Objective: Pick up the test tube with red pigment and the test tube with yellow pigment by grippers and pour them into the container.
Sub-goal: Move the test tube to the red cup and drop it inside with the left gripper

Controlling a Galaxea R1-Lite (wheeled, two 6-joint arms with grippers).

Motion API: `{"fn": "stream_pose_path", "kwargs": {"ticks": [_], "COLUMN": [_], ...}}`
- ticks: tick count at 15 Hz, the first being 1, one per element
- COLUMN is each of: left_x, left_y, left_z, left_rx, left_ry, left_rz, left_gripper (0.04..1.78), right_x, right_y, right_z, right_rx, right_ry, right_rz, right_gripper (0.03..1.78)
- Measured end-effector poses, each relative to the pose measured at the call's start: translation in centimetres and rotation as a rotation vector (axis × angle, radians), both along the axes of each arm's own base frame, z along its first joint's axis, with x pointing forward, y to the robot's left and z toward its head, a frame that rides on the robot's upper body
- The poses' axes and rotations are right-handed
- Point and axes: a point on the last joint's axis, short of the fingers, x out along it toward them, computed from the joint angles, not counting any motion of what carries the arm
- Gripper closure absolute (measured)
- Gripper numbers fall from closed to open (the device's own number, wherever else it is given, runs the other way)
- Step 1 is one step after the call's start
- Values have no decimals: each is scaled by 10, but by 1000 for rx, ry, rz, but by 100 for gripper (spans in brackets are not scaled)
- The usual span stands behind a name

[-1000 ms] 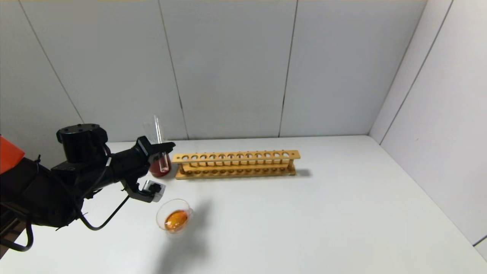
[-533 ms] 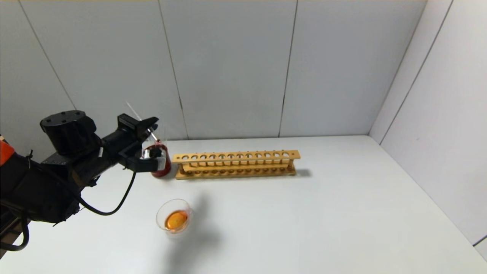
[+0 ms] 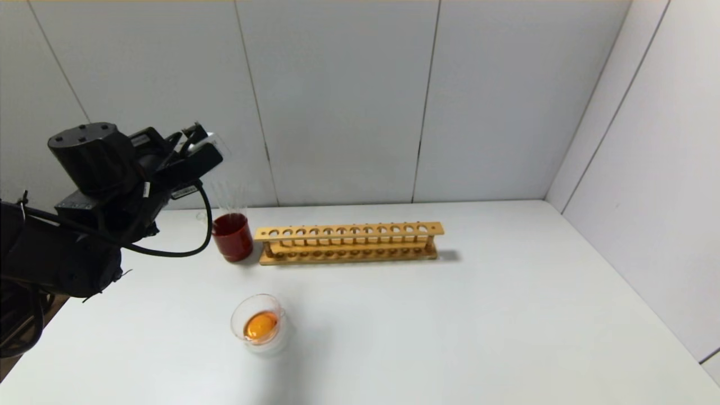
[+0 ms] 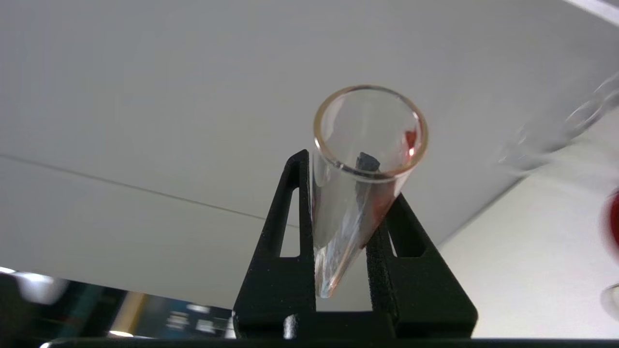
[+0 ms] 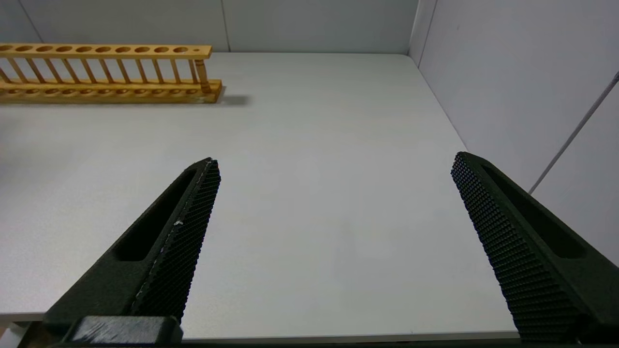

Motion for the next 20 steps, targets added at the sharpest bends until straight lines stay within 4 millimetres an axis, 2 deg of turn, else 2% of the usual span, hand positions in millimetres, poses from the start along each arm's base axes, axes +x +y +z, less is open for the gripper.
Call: {"fn": "stream_pose_path", "kwargs": {"ticks": [3,7,9,14,20], "left_x": [1,6,7,17,30], "left_y": [1,2,1,-3,-18], "left_z": [20,48,56,44,18], "left_rx": [-219,-616,-823,-1125,-1163], "left_ry": [17,27,62,115,167], "left_rz": [28,35,34,0,-23], "left_gripper": [148,148,148,148,148], "right_x": [0,0,0,0,0], "right_y": [0,0,0,0,0], "right_z": [0,0,0,0,0], "right_rx": [0,0,0,0,0], "right_ry": [0,0,0,0,0], "right_rz": [1,0,1,0,1], "right_gripper": [6,6,6,6,6]}}
